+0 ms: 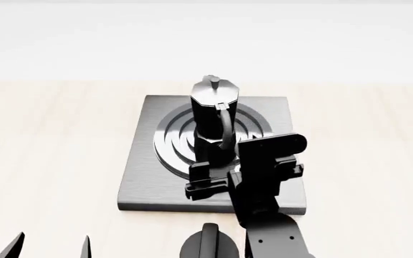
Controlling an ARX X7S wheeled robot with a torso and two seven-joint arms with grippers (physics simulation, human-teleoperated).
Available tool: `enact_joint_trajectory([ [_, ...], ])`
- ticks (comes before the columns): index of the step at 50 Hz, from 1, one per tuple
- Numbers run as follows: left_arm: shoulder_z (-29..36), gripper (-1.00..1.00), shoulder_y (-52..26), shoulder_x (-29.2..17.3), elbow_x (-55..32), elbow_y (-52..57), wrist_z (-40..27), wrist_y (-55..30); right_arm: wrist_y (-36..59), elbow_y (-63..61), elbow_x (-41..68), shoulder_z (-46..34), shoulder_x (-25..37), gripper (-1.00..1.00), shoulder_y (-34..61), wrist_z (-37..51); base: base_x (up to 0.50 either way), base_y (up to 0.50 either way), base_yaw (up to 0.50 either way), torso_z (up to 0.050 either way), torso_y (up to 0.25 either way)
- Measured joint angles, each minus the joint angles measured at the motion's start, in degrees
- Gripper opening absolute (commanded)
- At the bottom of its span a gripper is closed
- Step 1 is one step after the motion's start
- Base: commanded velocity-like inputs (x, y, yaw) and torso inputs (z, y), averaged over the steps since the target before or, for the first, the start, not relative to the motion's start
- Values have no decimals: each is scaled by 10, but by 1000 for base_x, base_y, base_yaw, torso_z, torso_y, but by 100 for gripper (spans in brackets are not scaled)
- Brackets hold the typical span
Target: Put the moka pot on the stove.
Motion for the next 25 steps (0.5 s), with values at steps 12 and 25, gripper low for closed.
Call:
enact_joint_trajectory([
  [12,2,100,1,-2,0,4,-2,0,-22,0,-25,20,0,100,-3,-9,0,0,0,0,0],
  [25,4,100,2,-4,0,9,-4,0,-55,0,-80,75,1,100,-10,-14,0,0,0,0,0],
])
